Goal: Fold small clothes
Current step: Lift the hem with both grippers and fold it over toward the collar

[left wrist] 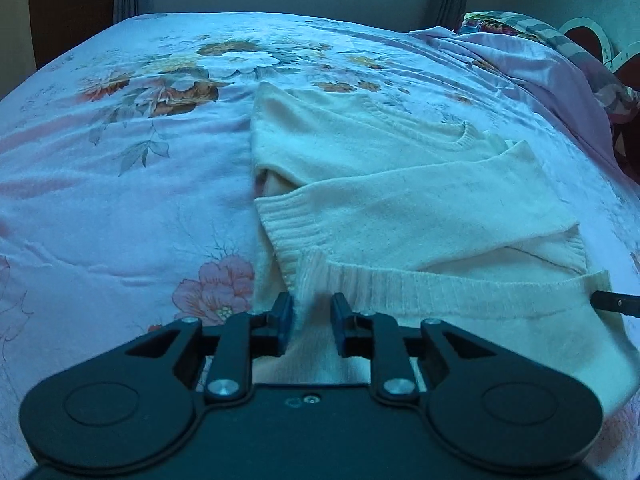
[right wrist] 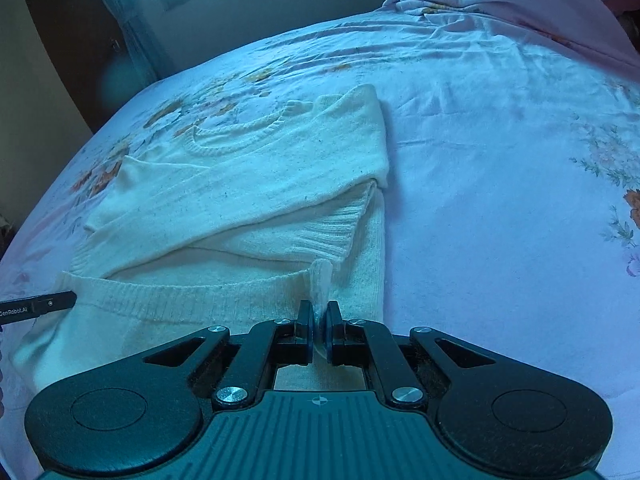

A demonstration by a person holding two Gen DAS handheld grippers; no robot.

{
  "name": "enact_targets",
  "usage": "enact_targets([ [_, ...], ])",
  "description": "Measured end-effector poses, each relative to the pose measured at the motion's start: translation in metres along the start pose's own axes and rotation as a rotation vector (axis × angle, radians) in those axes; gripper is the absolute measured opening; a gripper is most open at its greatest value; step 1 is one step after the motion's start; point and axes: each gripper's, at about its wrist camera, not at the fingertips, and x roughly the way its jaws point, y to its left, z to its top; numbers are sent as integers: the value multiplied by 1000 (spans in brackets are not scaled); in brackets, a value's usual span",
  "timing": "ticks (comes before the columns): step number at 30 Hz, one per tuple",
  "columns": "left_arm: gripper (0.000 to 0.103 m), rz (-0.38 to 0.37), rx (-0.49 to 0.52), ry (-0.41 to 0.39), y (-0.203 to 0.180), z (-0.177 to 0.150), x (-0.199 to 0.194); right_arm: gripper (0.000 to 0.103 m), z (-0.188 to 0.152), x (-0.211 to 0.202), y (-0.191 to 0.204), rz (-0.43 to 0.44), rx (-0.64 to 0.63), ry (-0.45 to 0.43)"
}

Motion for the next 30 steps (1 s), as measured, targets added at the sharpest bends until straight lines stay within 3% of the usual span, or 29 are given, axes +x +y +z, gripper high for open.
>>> enact_targets([
  [3,19,-11,4,12,1,1,1,4,1,3,-1,17,1,21],
  [5,9,-7,7,10,1,3,0,3,1,4,5,0,-38,29],
  [8,3,11,7,-8,-1,5,-6,3,0,1,6,-5,-42,9],
  [18,3,20,41,-116,-17,43,-29,3,32,-27,18,11,-62,-135],
  [30,3,34,-12,-163,-12,99,-3,3,92,-8,18,-26,-103,-218],
])
